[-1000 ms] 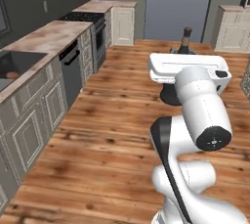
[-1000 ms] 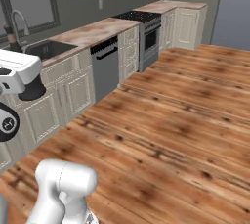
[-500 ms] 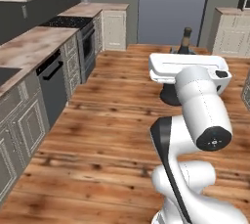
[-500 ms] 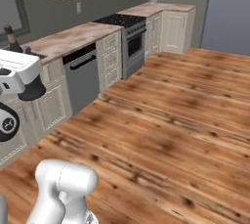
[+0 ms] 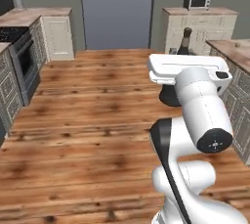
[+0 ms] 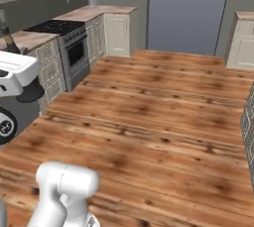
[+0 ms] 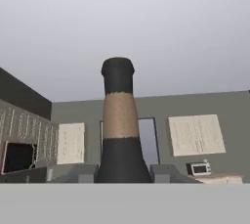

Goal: Open the cabinet directly in front. Then move the liquor and the mug to the dining counter with the candle on it.

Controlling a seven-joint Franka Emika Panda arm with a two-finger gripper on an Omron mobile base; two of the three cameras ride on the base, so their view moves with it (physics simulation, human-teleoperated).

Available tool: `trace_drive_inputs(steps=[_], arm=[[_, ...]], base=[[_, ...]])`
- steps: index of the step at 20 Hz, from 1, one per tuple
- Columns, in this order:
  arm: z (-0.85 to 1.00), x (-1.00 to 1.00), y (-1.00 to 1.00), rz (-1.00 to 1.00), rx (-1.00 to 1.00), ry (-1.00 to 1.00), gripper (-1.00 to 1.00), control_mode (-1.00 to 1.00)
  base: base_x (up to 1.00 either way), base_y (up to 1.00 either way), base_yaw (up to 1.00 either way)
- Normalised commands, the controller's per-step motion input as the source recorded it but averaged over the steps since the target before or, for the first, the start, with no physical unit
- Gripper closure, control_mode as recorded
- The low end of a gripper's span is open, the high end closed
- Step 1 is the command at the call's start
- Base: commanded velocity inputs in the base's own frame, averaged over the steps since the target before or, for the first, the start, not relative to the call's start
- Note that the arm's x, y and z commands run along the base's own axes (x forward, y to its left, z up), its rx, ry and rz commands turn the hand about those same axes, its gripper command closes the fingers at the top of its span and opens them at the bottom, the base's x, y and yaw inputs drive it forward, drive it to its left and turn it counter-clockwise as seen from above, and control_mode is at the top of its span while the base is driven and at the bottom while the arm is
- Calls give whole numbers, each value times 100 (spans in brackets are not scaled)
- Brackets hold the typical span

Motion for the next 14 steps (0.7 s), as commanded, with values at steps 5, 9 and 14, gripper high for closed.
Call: trace_drive_inputs(steps=[5, 9, 14], arm=[[0, 0, 0, 0, 0, 0, 100, 100], [0, 0, 0, 0, 0, 0, 100, 100], [0, 0, 0, 0, 0, 0, 100, 100]], base=[[82, -66, -61], [81, -51, -64], [99, -16, -62]])
